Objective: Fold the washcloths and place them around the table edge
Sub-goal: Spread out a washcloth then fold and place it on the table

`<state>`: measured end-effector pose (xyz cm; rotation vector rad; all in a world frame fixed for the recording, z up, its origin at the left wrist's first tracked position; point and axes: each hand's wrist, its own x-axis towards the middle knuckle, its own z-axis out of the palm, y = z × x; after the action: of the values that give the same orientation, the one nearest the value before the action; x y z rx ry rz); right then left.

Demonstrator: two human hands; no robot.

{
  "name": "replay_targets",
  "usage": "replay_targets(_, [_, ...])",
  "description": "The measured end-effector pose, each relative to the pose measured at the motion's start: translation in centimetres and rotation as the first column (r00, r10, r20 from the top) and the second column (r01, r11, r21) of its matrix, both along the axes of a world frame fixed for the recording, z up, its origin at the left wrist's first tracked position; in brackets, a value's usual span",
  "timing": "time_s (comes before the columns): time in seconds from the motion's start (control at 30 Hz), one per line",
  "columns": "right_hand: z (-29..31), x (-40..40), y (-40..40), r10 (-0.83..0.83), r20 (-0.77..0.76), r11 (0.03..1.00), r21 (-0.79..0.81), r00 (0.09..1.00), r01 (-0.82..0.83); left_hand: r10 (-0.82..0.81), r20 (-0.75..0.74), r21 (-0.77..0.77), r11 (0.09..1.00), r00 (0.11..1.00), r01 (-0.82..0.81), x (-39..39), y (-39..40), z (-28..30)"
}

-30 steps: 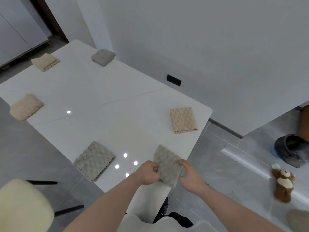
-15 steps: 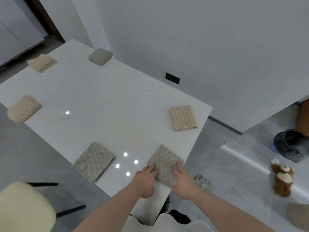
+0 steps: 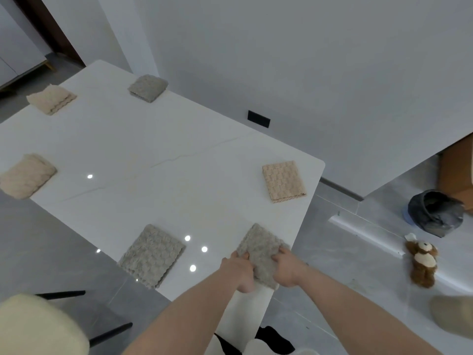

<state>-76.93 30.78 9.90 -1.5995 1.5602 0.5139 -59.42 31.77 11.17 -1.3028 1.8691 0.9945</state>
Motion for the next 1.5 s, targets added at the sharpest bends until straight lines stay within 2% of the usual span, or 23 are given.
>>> replay_targets(0.07, [0.3, 0.1, 0.2, -0.028, 0.02, 0.999, -0.019, 0.999, 0.028, 0.043, -0.081, 0.0, 0.999, 0.996, -0.043, 0.4, 0.4, 0.2])
replay_targets(0.2, [1.6, 0.4, 2.6, -0.118, 0.084, 0.984, -0.127, 0.989, 0.128, 0.189, -0.29, -0.109, 0.967, 0.938, -0.229, 3.0, 2.4, -0.1])
replay_targets(0.4, [1.9, -1.0, 4.9, -0.27, 0.185, 0.943, -0.145, 0.945, 0.298, 0.246, -0.369, -0.145, 0.937, 0.896, -0.317, 5.7, 2.1, 0.9])
replay_targets(0.7, [3.2, -3.9, 0.2, -0.325, 0.259, 0.906, -0.191, 0.91, 0.378, 0.345, -0.476, -0.186, 0.859, 0.809, -0.476, 3.0, -2.3, 3.3])
replay_targets(0.9, [2.4, -8.1, -5.1, -0.327, 0.299, 0.894, -0.209, 0.896, 0.397, 0.445, -0.487, -0.161, 0.8, 0.751, -0.578, -1.1, -5.4, 2.6])
replay_targets(1.2, [0.8, -14.1, -15.5, -0.257, 0.318, 0.927, -0.185, 0.912, 0.326, 0.64, -0.443, -0.066, 0.676, 0.628, -0.734, -7.4, -9.9, 0.3])
replay_targets(1.5, [0.2, -15.6, -21.3, -0.114, 0.295, 0.976, -0.148, 0.949, 0.163, 0.758, -0.343, 0.019, 0.596, 0.555, -0.803, -12.0, -15.1, -0.6])
